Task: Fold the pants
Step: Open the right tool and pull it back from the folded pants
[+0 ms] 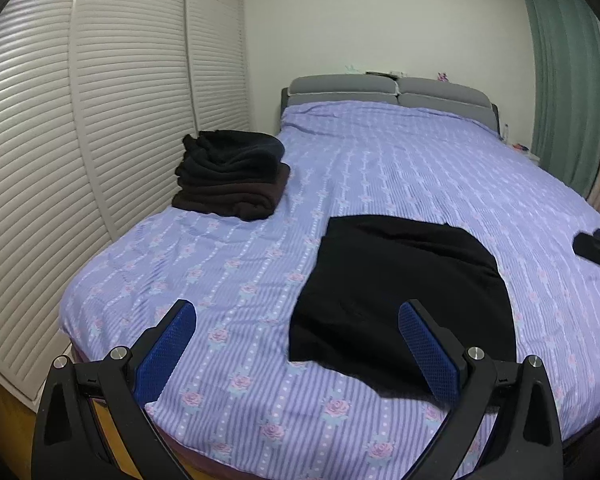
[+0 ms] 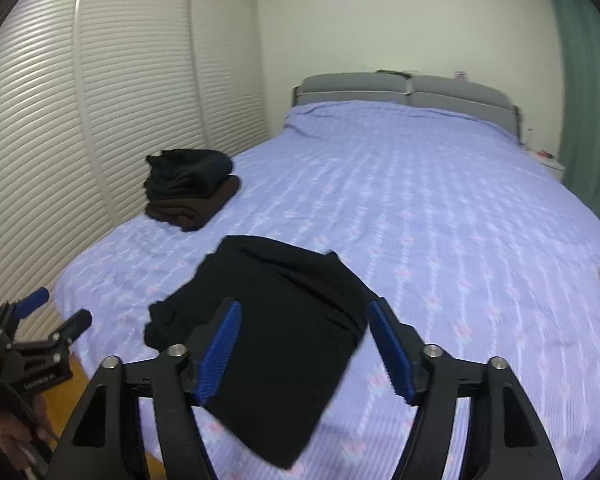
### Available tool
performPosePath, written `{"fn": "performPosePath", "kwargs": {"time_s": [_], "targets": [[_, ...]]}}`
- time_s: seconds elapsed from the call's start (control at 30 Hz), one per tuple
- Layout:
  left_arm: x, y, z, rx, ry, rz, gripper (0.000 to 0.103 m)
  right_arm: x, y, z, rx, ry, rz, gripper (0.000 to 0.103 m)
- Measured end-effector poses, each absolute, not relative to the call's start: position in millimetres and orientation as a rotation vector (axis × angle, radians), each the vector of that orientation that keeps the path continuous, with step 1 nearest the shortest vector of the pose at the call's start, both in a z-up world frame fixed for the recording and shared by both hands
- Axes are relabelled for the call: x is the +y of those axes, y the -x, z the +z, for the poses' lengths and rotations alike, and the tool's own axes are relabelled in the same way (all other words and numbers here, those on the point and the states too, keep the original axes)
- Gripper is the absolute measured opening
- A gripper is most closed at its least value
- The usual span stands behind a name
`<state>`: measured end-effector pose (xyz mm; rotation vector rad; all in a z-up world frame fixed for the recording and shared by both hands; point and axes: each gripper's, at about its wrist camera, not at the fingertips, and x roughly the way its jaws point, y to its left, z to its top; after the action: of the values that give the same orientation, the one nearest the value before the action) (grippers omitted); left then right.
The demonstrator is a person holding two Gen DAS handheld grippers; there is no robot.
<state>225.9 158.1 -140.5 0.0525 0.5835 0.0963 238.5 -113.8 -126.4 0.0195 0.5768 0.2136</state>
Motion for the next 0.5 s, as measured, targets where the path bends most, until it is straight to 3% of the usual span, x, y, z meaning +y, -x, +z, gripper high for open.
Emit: {"fn": "performPosePath", "kwargs": {"time_s": [0.5], "targets": [[147, -226, -170, 0.618, -0.130, 0.090, 0.103, -115, -207, -173, 0.585, -0.006, 0.140, 0.071]]}}
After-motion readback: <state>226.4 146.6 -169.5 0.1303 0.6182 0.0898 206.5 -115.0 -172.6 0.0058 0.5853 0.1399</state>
